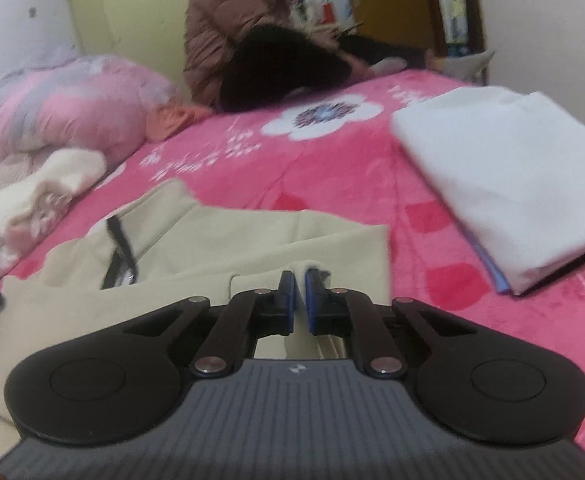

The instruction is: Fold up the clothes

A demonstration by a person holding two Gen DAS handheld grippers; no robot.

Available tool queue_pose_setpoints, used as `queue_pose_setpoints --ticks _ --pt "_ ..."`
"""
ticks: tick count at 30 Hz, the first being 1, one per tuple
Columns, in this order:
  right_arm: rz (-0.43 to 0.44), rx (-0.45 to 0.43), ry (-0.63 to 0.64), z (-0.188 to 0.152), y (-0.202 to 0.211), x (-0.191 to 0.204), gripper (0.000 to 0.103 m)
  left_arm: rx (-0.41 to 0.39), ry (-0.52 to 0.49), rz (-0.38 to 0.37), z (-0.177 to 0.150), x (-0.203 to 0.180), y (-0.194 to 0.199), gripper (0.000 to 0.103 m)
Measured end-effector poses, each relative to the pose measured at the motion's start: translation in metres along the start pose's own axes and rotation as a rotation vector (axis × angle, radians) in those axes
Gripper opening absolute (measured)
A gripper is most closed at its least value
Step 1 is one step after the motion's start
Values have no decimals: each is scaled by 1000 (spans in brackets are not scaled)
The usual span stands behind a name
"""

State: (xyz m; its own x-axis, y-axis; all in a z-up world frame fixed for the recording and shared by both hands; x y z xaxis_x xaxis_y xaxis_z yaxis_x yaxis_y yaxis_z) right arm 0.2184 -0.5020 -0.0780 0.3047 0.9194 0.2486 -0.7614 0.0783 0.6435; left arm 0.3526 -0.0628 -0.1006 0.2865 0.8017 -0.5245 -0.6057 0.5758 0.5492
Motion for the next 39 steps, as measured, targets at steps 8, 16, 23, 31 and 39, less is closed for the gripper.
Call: queue_pose_setpoints --ticks 8,16,23,31,39 --pt "-13 -45 -101 -7 -10 -15 4 -43 -42 48 12 -2 -1 48" --pt "-78 7 -178 -10 -11 -25 14 -41 -68 68 -9 7 49 62" --pt "42 -19 105 13 37 95 13 71 -119 -70 -67 -12 68 62" --pt "270 193 577 -59 -19 299 11 110 -131 -85 -102 -13 55 60" --pt "131 269 463 -51 -73 278 9 100 -98 -118 -104 -9 57 60"
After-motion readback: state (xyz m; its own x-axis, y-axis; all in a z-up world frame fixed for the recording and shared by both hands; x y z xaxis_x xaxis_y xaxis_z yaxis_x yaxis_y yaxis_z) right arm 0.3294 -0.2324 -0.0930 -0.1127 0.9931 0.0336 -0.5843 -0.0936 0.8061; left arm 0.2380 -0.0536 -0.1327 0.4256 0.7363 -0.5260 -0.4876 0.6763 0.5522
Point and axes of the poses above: each gripper's, at about its wrist camera, not at the fingertips, and y roughly against the way its jaws point, x to its left, z to its top, the point moved 10 cm from there along -y, roughly the way its jaws point, and after that the axes turned 9 degrees about x, right-handed, at the moved point
